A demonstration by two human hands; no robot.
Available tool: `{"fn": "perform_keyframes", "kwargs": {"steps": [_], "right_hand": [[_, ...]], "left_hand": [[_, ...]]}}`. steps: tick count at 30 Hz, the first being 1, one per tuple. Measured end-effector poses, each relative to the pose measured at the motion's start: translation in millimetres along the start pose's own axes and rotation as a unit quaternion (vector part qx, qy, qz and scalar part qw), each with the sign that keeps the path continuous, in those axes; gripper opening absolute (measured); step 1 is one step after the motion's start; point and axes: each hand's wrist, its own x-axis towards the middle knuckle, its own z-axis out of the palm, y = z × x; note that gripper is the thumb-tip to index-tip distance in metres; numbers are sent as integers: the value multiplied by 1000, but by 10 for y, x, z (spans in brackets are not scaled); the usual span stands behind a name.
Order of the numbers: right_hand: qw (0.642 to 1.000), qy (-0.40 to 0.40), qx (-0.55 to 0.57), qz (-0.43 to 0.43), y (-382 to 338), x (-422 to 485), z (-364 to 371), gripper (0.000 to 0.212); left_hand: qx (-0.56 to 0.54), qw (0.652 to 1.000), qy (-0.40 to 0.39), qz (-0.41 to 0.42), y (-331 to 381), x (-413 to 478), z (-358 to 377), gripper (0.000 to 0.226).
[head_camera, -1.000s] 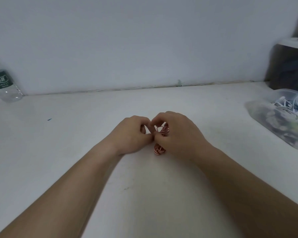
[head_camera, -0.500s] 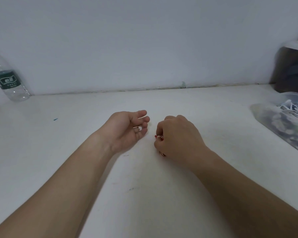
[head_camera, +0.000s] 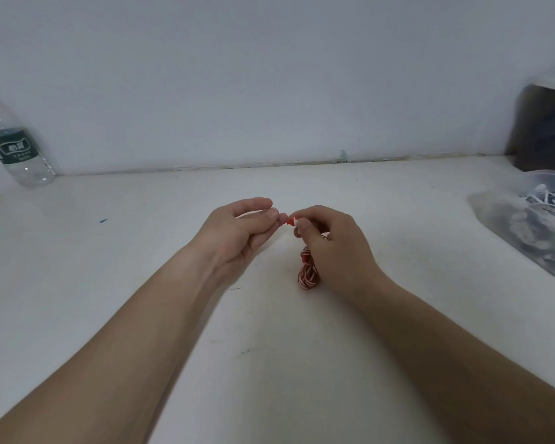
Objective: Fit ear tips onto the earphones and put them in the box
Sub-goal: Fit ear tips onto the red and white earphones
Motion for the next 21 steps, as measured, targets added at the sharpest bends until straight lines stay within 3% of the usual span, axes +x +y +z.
{"fn": "perform_keyframes", "kwargs": {"steps": [4, 10, 15, 21], "right_hand": [[998, 15, 56, 4, 13, 28, -22, 20], [996, 11, 82, -22, 15, 45, -62, 21], [996, -1, 89, -23, 30, 49, -62, 16], [997, 16, 79, -17, 57, 65, -44, 14]], "left_hand": [[-6, 1000, 8, -1, -23, -8, 21, 21], [97, 995, -8, 2, -53, 0, 26, 10], [58, 997, -41, -8, -64, 19, 9, 1], [1, 997, -67, -39, -40, 12, 19, 15]]}}
